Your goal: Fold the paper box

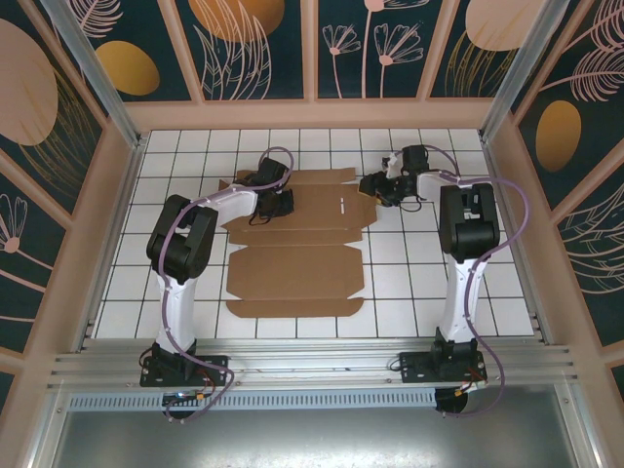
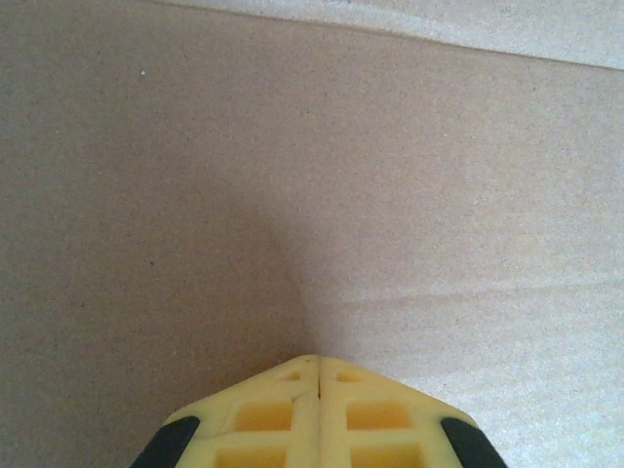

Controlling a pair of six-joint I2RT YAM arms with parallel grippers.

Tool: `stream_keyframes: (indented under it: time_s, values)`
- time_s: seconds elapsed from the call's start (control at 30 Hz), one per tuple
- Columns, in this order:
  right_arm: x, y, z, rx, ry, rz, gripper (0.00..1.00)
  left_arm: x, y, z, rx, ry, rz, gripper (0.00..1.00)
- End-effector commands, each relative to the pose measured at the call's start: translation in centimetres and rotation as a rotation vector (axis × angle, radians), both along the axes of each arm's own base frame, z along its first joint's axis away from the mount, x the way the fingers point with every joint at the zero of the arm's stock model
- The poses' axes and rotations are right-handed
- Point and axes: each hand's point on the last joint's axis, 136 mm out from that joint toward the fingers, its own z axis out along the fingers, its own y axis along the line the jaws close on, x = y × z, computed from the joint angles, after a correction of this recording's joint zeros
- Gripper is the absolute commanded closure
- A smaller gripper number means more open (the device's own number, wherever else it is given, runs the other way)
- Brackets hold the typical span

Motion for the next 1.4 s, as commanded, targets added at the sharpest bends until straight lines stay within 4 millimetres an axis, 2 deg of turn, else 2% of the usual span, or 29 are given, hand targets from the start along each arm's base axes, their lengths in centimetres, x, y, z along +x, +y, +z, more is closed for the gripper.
stream_keyframes:
  time_s: [0.0, 0.2, 0.37, 0.63, 0.9, 1.13, 1.2, 1.37]
  values:
    - [-2.4, 1.7, -1.7, 0.074, 0.104, 0.047, 0.51, -0.6, 0.1, -0.9, -0.002, 0.029, 0.002, 1.0]
    - [-2.6, 0.8, -0.3, 0.198, 0.115, 0.019, 0.66, -0.6, 0.3, -0.8, 0.002, 0.029, 0.008, 1.0]
    - [-2.7, 0.6, 0.7, 0.236, 0.097, 0.019, 0.8, -0.7, 0.3, -0.8, 0.0, 0.027, 0.011, 1.0]
    - [-2.7, 0.7, 4.1, 0.278, 0.036, 0.008, 0.87, -0.8, 0.3, -1.0, -0.008, 0.032, 0.013, 1.0]
    - [-2.5, 2.5, 4.9, 0.207, 0.041, 0.005, 0.85, -0.9, 0.0, -1.0, -0.025, 0.035, 0.013, 1.0]
    - [-1.8, 5.1, 4.8, 0.024, 0.052, -0.013, 0.72, -0.9, 0.0, -0.9, -0.03, 0.033, 0.018, 1.0]
    - [-1.6, 5.4, 4.5, -0.055, 0.049, -0.023, 0.66, -0.9, 0.0, -0.8, -0.032, 0.033, 0.019, 1.0]
    - [-1.3, 6.4, 3.8, -0.204, 0.042, -0.036, 0.6, -1.0, 0.1, -0.7, -0.029, 0.034, 0.02, 1.0]
